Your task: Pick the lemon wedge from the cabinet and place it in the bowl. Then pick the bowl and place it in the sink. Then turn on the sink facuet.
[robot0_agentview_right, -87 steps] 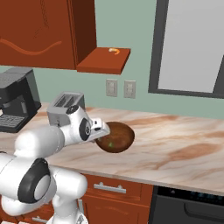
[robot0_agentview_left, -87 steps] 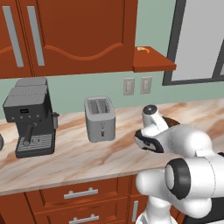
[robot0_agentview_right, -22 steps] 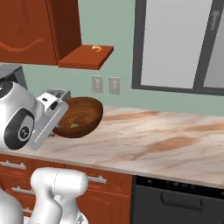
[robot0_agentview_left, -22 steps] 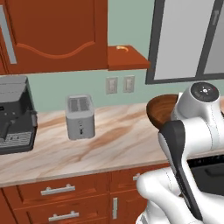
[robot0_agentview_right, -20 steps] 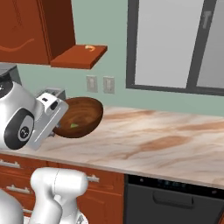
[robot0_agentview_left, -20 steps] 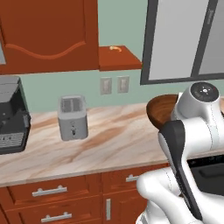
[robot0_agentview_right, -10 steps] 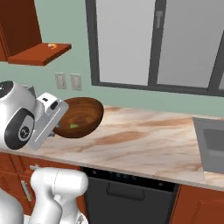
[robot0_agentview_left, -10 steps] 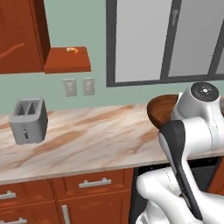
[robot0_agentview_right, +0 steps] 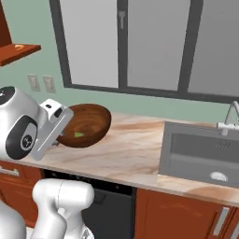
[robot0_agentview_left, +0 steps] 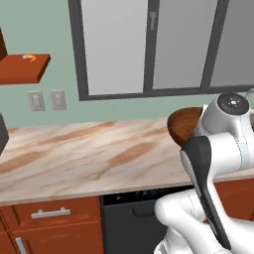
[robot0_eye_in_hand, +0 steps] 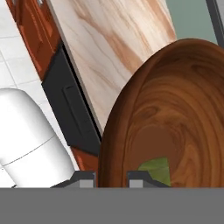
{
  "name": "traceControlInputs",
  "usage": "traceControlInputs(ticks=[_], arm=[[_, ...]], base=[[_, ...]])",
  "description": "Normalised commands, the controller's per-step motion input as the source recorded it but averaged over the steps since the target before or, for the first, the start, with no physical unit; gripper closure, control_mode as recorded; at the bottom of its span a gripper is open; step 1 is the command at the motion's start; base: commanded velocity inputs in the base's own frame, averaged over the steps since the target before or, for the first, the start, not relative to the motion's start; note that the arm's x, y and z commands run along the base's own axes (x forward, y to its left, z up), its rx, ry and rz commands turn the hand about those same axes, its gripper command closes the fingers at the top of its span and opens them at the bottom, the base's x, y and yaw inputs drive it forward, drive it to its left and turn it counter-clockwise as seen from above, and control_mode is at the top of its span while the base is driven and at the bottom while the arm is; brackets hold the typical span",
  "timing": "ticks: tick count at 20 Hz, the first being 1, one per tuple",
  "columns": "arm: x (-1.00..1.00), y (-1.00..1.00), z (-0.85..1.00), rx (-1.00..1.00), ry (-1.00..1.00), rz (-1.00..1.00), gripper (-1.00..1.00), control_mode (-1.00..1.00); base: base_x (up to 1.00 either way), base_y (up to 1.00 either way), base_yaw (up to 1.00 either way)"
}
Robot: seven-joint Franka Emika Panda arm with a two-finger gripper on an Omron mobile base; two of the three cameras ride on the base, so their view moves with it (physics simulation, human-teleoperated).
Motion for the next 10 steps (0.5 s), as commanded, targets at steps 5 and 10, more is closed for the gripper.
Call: traceControlInputs(ticks=[5,10], arm=[[0.00,0.00,0.00,0.00,0.00,0.00,1.00,1.00],[0.00,0.00,0.00,0.00,0.00,0.00,1.00,1.00]], base=[[-0.07,-0.74,0.08],[-0.10,-0.77,0.10]])
